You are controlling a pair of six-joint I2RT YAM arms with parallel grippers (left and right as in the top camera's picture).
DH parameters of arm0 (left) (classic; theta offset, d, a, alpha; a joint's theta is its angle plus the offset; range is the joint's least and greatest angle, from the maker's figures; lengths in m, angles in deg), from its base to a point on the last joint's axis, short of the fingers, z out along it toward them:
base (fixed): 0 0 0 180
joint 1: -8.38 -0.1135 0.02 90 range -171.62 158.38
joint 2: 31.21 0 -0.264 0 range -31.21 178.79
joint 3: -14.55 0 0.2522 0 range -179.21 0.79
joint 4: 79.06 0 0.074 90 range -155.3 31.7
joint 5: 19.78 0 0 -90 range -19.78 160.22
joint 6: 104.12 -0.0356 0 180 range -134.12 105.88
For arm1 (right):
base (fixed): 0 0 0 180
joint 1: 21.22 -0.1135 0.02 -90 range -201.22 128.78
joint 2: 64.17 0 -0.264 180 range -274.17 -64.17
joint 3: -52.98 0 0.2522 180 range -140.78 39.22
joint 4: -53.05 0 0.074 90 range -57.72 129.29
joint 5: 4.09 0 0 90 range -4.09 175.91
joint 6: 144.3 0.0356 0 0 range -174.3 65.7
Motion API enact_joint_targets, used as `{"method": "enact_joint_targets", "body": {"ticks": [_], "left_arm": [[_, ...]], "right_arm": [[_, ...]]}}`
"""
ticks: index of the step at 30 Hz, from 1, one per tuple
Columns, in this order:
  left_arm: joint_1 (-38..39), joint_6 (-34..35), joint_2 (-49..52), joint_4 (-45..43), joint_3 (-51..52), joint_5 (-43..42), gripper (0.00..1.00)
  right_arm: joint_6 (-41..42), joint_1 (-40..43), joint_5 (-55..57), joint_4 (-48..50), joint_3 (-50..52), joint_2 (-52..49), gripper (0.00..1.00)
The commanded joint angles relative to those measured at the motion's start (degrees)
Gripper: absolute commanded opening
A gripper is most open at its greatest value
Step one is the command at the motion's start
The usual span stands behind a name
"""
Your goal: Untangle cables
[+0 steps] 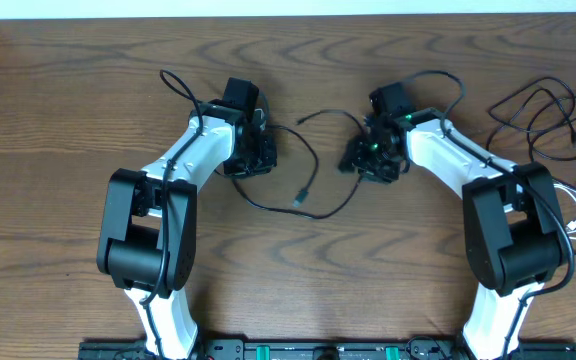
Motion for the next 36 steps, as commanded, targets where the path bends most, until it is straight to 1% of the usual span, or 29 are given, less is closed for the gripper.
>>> {"method": "enact_joint_targets", "body": {"ticks": [1,5,9,14,16,18,22,26,29,31,36], "left_arm": [[0.13,-0.31,0.20,0.24,-0.17,0.46,0.12],[0.13,-0.15,0.46,-0.13,-0.17,0.46,0.12],[0.13,0.35,1.44,-1.11,-0.17,0.04,0.12],[0.28,1.81,3.15,-3.98,-0.17,-5.03,0.12],[1.03,2.51,3.96,-5.16,-0.17,-6.78,0.12],[2.01,2.51,4.52,-5.90,-0.17,-8.48,0.12],[5.60,4.04,5.86,-7.30,-0.17,-10.67,0.13],[8.39,4.02,6.08,-8.20,-0.17,-18.01,0.13],[8.35,3.98,6.08,-8.81,-0.17,-23.21,0.13],[8.33,3.96,6.08,-9.25,-0.17,-24.87,0.13],[8.35,3.93,6.08,-9.64,-0.17,-25.49,0.13]], "right_arm": [[-4.66,0.22,-2.75,1.33,2.25,-3.76,0.60],[-2.78,0.17,-3.13,3.58,2.27,-3.76,0.58],[-2.73,-0.44,-3.10,6.86,2.25,-3.76,0.57],[-2.71,-1.03,-3.10,8.20,2.16,-3.76,0.60],[-2.73,-1.01,-3.37,8.17,2.16,-3.76,0.63],[-2.75,-1.01,-3.34,8.04,2.16,-3.76,0.63],[-2.75,-1.01,-3.30,8.02,2.16,-3.76,0.60],[-2.75,-1.03,-3.26,7.98,2.16,-3.76,0.59],[-2.75,-1.01,-3.21,7.96,2.16,-3.76,0.58],[-2.75,-1.03,-2.80,7.65,2.16,-3.76,0.57],[-2.69,-1.95,-1.53,7.63,2.16,-3.76,0.55]]}}
